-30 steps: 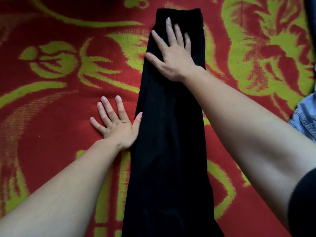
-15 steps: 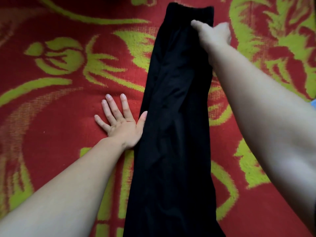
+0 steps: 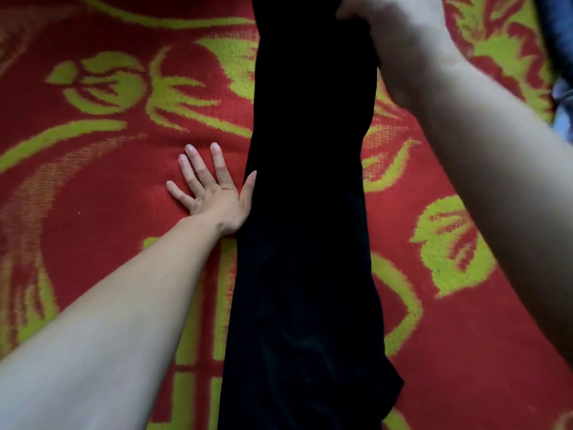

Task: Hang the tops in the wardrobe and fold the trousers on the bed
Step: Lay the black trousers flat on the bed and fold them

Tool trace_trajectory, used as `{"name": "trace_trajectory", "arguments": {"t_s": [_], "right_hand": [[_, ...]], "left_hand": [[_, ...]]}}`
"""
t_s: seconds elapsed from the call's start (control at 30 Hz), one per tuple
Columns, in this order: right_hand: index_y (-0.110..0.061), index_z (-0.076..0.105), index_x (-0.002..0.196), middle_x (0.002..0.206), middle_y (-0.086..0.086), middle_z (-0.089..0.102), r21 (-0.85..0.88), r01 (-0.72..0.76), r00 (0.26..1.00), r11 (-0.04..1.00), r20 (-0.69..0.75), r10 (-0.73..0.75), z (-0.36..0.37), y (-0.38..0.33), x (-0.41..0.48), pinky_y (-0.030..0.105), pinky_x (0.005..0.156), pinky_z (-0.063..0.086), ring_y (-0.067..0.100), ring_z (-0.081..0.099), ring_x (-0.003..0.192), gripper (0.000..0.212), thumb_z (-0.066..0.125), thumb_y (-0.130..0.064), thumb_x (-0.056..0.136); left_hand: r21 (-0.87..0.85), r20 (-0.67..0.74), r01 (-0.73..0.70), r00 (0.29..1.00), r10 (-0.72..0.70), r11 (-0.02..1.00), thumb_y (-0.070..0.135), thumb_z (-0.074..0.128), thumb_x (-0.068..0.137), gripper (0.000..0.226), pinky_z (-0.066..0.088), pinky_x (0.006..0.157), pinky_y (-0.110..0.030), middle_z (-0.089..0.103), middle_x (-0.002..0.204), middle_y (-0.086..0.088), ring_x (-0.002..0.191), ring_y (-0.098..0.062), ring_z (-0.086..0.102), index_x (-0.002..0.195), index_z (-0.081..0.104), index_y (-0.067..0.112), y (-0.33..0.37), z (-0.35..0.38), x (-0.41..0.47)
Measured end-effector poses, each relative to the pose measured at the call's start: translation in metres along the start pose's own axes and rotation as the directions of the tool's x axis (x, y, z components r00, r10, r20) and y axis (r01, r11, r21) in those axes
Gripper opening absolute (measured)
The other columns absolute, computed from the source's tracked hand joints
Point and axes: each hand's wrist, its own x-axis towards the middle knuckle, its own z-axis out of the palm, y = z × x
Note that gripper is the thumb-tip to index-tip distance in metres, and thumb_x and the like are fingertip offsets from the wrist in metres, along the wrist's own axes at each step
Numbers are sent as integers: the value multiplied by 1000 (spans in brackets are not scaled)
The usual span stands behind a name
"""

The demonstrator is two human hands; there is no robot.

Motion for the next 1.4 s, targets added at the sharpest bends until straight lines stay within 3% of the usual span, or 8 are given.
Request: {"name": "trace_trajectory", "arguments": {"t_s": [0.13,0.23,0.6,0.8,0.97,1.13,1.3,1.4], "right_hand": [[-15,69,104,101,-4,70,-350,301,942,887,253,-220,-3,15,-108,25,90,50,5,66,98,40,64,-6,65],[-17,68,113,119,-4,68,-681,385,830,623,551,89,-17,61,-187,34,113,34,15,56,126,50,64,-5,64],[-25,50,139,142,-4,52,-869,320,857,376,435,276,-6,86,-228,40,121,19,18,34,145,57,61,-19,83],[-10,70,119,110,12,63,-743,493,868,453,385,-313,-9,54,-272,46,102,42,32,58,115,42,63,-12,77],[-25,53,141,137,-3,57,-798,549,747,250,602,282,-30,69,-315,44,122,16,25,34,145,56,56,-18,86],[-9,70,119,123,7,68,-735,570,807,368,584,-84,-37,73,-335,45,107,42,32,58,124,39,57,-9,83],[-16,56,139,147,7,52,-718,584,680,379,687,255,-41,83,-364,45,120,26,26,37,144,51,56,-34,92],[-13,61,134,150,14,47,-770,506,819,389,571,64,-46,85,-365,49,119,26,31,36,144,42,54,-32,97]], "left_hand": [[-8,-66,9,998,-10,1000,82,10,83,91,-17,110,-63,-31,158,-13,146,-28,-27,150,-24,31,4,1,-1],[-59,-123,-5,992,-3,998,62,32,95,79,-10,114,-61,-22,162,-9,149,-25,-20,156,-8,32,-2,-5,-4],[-490,-192,-207,973,127,847,23,48,100,30,36,110,-33,58,137,-9,130,-24,50,121,67,13,-48,-49,-62],[-539,-300,-218,952,57,814,25,47,101,27,41,80,-27,71,107,-7,99,-18,60,105,71,14,-53,-13,-131],[-511,-286,-221,955,78,831,26,40,105,33,37,88,-28,66,117,-9,111,-25,57,116,65,9,-57,8,-155],[-520,-331,-246,941,72,818,26,42,104,32,38,97,-33,63,124,-10,117,-26,55,126,58,9,-48,10,-159],[-408,-292,-268,944,154,873,26,41,104,39,33,106,-35,54,134,-16,127,-29,47,135,50,4,-55,27,-173],[-376,-332,-288,929,161,881,28,42,104,46,28,114,-39,44,144,-19,135,-31,39,142,43,3,-49,29,-182]]}}
